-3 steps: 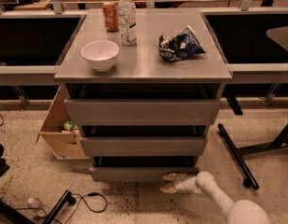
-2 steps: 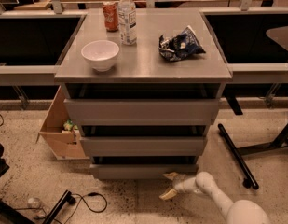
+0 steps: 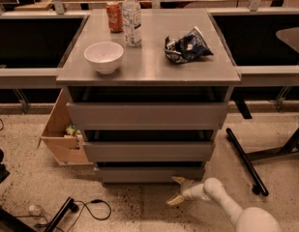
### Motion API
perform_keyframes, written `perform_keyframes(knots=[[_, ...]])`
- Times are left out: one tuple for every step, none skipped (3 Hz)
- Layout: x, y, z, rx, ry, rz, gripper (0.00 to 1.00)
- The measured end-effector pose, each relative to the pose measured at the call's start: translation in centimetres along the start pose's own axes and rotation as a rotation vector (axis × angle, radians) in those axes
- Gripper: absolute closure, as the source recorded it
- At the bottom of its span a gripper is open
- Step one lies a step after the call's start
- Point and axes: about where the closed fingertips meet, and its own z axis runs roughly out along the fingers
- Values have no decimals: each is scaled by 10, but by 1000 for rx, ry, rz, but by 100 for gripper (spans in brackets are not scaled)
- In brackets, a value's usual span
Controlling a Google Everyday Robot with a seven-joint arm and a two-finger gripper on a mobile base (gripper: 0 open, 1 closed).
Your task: Close bottom drawer
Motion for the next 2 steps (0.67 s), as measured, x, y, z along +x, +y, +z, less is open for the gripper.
perform_keyframes(knots=[[-6, 10, -9, -33, 33, -20, 39], [11, -10, -76, 10, 191, -54, 63]])
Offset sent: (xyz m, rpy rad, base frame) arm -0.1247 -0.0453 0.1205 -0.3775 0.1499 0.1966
